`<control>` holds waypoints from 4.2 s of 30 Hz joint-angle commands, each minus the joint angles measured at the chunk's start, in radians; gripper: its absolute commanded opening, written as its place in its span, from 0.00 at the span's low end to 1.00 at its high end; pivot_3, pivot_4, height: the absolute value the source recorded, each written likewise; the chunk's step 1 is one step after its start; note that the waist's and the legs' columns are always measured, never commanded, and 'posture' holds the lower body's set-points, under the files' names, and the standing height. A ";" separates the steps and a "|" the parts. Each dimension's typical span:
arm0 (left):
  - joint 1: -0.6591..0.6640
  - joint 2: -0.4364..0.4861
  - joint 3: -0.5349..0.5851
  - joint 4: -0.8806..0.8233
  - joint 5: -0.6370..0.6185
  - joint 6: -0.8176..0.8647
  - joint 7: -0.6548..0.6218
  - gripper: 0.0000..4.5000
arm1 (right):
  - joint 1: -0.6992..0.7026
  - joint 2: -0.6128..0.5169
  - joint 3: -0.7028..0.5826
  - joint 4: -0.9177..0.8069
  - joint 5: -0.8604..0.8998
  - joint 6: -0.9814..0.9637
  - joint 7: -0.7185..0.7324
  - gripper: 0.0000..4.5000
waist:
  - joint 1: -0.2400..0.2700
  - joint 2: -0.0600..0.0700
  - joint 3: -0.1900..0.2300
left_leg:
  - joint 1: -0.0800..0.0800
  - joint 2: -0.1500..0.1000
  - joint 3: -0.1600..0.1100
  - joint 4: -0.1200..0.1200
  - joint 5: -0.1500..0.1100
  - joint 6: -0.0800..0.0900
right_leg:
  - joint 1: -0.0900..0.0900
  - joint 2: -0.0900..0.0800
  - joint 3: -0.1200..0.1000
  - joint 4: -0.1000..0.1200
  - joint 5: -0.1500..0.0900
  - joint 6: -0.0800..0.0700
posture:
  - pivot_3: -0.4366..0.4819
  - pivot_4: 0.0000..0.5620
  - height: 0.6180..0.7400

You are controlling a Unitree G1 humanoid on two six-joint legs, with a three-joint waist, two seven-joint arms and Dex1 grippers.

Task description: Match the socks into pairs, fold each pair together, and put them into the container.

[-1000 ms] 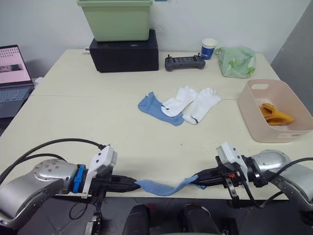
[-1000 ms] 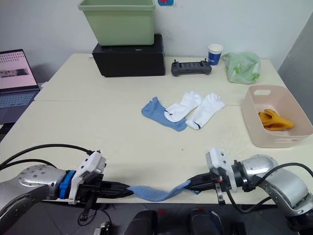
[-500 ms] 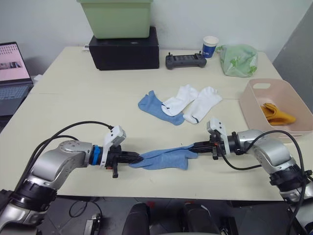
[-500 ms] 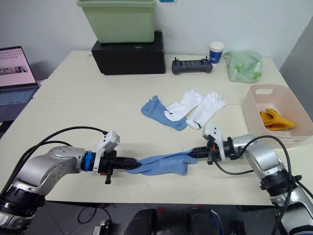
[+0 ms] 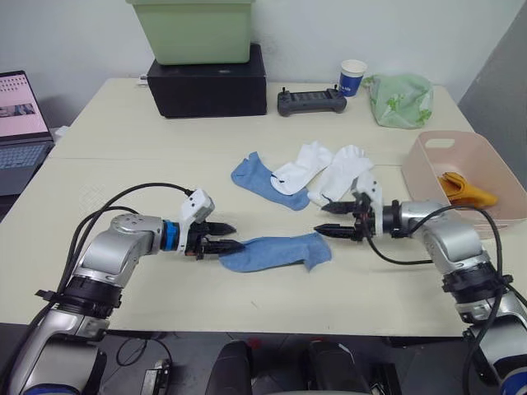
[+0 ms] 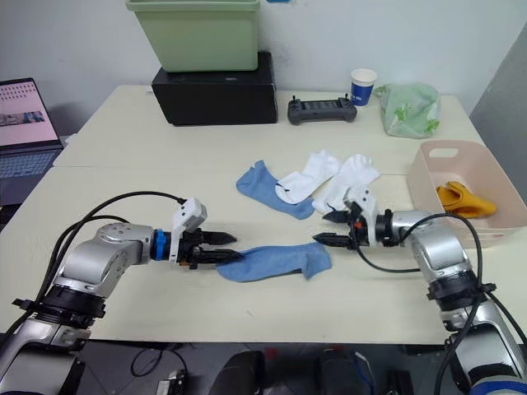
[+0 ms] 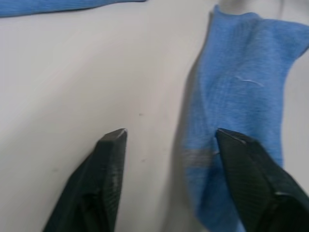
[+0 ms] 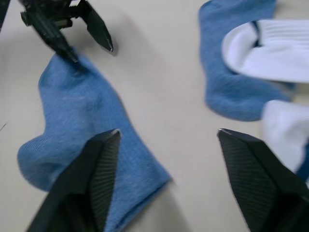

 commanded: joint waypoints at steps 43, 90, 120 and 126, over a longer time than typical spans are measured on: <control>0.432 0.046 0.378 -0.487 -0.379 0.473 0.168 0.00 | 0.037 -0.234 0.096 -0.177 0.154 0.301 0.301 0.00 | -0.005 0.000 0.000 | -0.003 0.000 -0.001 0.000 0.000 -0.001 | -0.007 0.000 0.002 0.003 0.000 0.001 | 0.48 0.27 1.00; 0.404 -0.045 0.118 -0.476 0.063 -0.279 0.107 0.21 | 0.246 0.082 0.114 -0.332 -0.144 -0.213 -0.063 0.23 | 0.000 0.000 -0.001 | -0.005 -0.001 0.000 -0.001 0.001 -0.002 | -0.006 -0.001 0.002 0.001 0.000 0.001 | 0.48 0.27 1.00; 0.534 -0.021 0.154 -0.337 0.142 -0.382 0.110 0.00 | 0.437 -0.103 0.122 -0.308 -0.200 -0.310 0.032 0.01 | 0.000 0.000 -0.001 | 0.001 0.000 0.000 -0.001 0.001 -0.001 | 0.000 -0.001 0.002 0.001 0.000 0.001 | 0.48 0.27 1.00; 0.525 -0.031 0.265 -0.385 0.021 -0.293 0.131 0.00 | 0.434 -0.124 -0.041 -0.366 -0.025 -0.239 0.034 0.01 | -0.001 0.000 -0.001 | 0.002 0.000 -0.001 -0.001 0.001 -0.001 | 0.003 -0.001 0.000 -0.001 0.000 0.001 | 0.48 0.27 1.00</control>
